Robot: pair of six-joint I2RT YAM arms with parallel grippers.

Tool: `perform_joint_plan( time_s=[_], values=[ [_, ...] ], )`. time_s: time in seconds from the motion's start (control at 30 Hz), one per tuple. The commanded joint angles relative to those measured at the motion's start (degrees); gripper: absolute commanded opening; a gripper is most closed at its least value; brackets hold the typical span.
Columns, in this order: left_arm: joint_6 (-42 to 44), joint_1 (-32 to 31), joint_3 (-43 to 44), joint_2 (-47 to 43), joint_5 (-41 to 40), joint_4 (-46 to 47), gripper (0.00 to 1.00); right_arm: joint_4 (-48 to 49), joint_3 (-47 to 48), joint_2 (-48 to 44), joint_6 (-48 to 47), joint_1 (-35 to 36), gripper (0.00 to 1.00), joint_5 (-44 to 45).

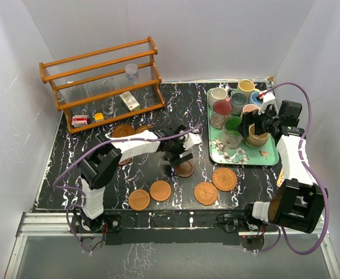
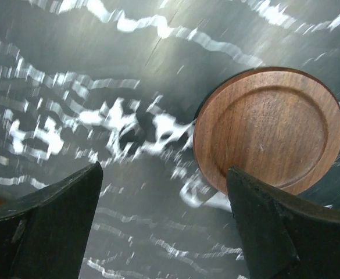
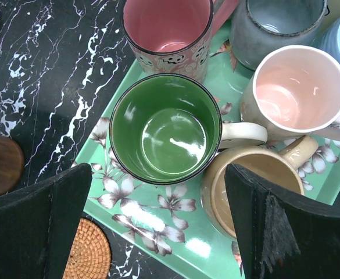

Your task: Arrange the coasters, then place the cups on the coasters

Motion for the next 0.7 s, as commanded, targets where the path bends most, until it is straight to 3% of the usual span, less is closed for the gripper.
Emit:
perform_joint_plan(
  time_s=[0.0, 0.33, 0.67],
  values=[
    [1.8, 5.6, -6.1, -4.9, -0.4, -5.3, 0.86, 1.9, -0.3, -1.7, 0.2, -0.4, 0.98, -1.3],
    [3.4, 13.2, -19.6, -17.3, -5.5, -1.0, 0.84, 1.7, 0.0, 0.5, 0.4, -0.3, 0.98, -1.2],
    [4.1, 18.1, -22.6, -20.8, -10.9, 4.2, 0.87, 1.7, 0.0, 0.9, 0.2, -0.4, 0.98, -0.9]
  ],
)
